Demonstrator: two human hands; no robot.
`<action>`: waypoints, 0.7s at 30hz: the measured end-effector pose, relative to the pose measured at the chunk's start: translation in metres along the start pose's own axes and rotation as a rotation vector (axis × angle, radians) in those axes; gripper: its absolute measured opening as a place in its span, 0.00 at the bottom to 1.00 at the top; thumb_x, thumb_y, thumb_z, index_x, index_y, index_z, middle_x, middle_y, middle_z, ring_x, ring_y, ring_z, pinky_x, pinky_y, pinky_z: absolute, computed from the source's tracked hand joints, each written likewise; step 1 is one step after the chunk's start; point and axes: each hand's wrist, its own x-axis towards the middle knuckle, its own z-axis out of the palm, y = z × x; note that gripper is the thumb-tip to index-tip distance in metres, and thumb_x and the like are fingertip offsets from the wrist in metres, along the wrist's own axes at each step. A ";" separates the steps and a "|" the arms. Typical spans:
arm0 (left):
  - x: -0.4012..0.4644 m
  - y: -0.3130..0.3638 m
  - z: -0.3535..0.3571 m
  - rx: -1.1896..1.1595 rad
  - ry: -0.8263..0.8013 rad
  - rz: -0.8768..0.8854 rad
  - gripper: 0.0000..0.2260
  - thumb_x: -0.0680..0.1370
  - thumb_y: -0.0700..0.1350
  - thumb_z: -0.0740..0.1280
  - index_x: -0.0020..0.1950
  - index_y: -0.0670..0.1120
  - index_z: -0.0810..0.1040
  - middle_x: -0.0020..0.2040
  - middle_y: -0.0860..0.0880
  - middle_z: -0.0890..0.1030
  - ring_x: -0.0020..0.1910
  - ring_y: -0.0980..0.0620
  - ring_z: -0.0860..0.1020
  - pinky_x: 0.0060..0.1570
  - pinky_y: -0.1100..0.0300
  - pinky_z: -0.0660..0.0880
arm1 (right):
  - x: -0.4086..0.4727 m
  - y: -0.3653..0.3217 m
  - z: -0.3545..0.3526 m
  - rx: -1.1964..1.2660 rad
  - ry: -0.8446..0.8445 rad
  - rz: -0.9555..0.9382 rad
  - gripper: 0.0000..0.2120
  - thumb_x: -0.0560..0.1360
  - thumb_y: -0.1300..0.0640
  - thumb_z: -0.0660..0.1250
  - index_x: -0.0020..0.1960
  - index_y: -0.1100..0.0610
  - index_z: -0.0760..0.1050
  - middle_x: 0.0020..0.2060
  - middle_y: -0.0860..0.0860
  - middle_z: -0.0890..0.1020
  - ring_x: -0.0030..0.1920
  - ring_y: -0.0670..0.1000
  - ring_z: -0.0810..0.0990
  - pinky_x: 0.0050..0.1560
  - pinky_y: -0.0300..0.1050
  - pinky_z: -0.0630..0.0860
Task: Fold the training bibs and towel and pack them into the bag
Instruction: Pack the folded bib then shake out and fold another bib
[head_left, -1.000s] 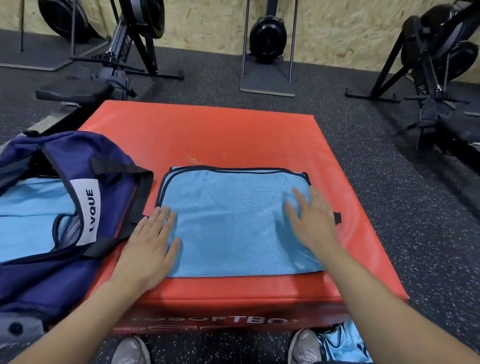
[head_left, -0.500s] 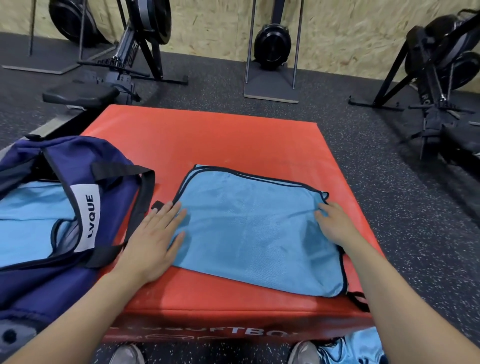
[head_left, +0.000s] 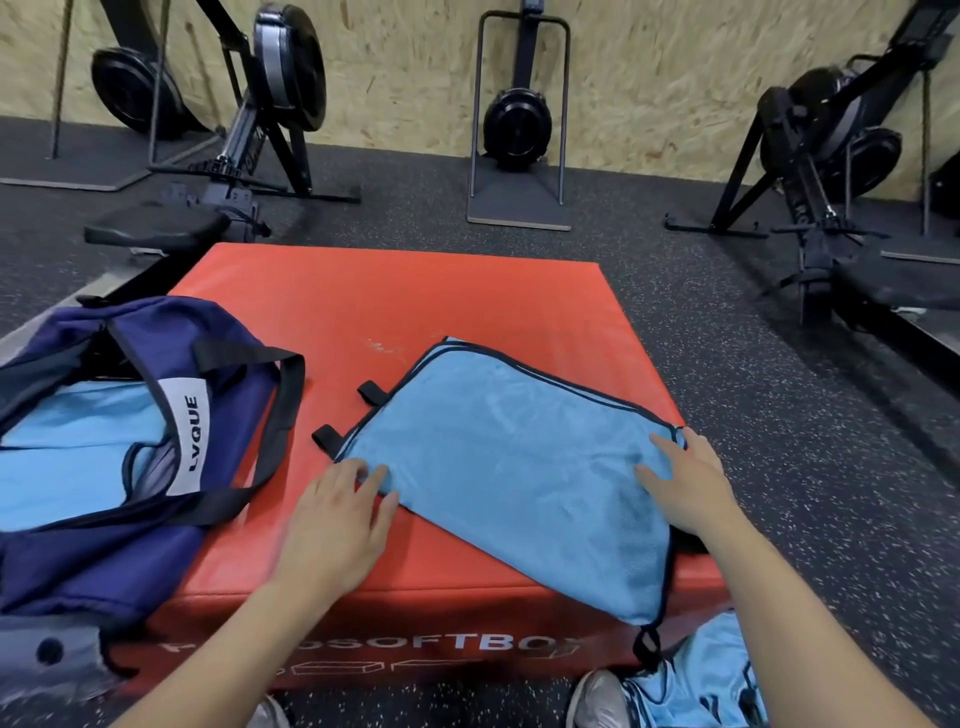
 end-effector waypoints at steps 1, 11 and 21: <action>0.003 0.000 0.002 -0.011 -0.014 -0.021 0.25 0.81 0.60 0.50 0.64 0.49 0.78 0.57 0.49 0.76 0.54 0.45 0.77 0.54 0.50 0.73 | 0.002 -0.003 0.002 -0.006 -0.004 -0.014 0.30 0.80 0.44 0.63 0.79 0.48 0.61 0.81 0.54 0.51 0.80 0.55 0.46 0.79 0.52 0.50; 0.106 -0.035 0.021 -0.013 -0.140 -0.077 0.34 0.78 0.63 0.41 0.69 0.47 0.75 0.70 0.44 0.74 0.70 0.43 0.71 0.65 0.46 0.70 | 0.025 -0.023 0.027 -0.066 -0.092 -0.197 0.25 0.79 0.45 0.65 0.76 0.43 0.66 0.80 0.54 0.56 0.80 0.54 0.51 0.78 0.50 0.51; 0.247 -0.072 0.042 0.095 -0.329 -0.157 0.25 0.84 0.59 0.47 0.81 0.60 0.51 0.82 0.45 0.49 0.81 0.45 0.46 0.78 0.42 0.47 | 0.034 -0.053 0.043 -0.102 -0.134 -0.376 0.24 0.79 0.43 0.65 0.74 0.41 0.68 0.77 0.52 0.63 0.77 0.51 0.59 0.74 0.40 0.54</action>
